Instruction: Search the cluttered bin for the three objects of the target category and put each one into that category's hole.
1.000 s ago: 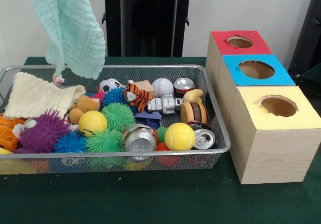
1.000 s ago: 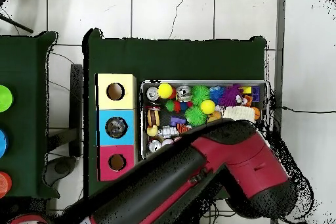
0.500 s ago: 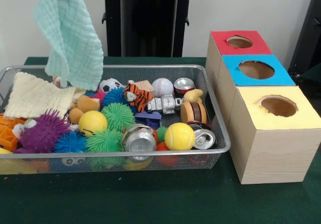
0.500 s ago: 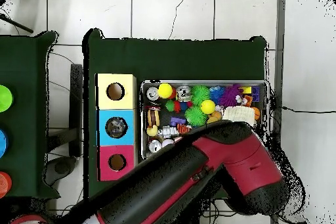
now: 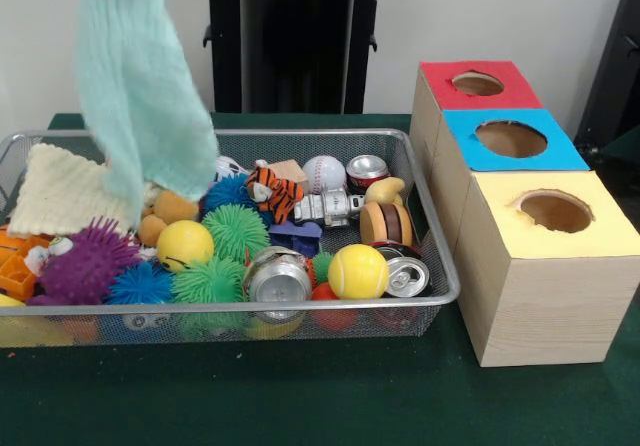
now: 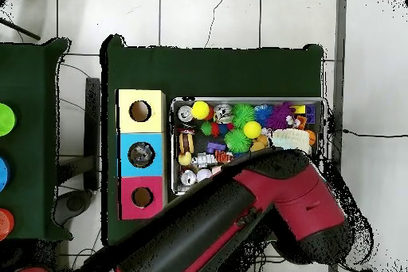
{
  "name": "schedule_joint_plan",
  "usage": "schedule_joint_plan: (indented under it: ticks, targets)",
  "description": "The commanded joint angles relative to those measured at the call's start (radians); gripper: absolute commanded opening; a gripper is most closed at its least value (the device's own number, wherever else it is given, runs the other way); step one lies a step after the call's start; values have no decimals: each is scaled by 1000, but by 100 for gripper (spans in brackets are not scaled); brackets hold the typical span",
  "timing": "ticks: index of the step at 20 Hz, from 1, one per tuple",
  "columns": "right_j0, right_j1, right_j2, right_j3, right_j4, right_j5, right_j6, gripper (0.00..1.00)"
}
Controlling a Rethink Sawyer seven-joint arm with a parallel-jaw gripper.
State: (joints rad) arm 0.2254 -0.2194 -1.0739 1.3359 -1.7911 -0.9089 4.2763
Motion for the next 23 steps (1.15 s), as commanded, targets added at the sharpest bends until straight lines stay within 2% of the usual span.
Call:
schedule_joint_plan:
  ticks: [1, 6, 11, 14, 23]
  targets:
    - [-24, -10, 182, 40, 66, 67, -236, 100]
    - [-26, -20, 179, 39, 54, 55, -215, 100]
    - [-27, -37, 186, 57, 55, 62, -260, 100]
    - [-30, -82, 189, 90, 80, 73, -287, 100]
    - [-22, -90, 173, 81, 50, 58, -235, 100]
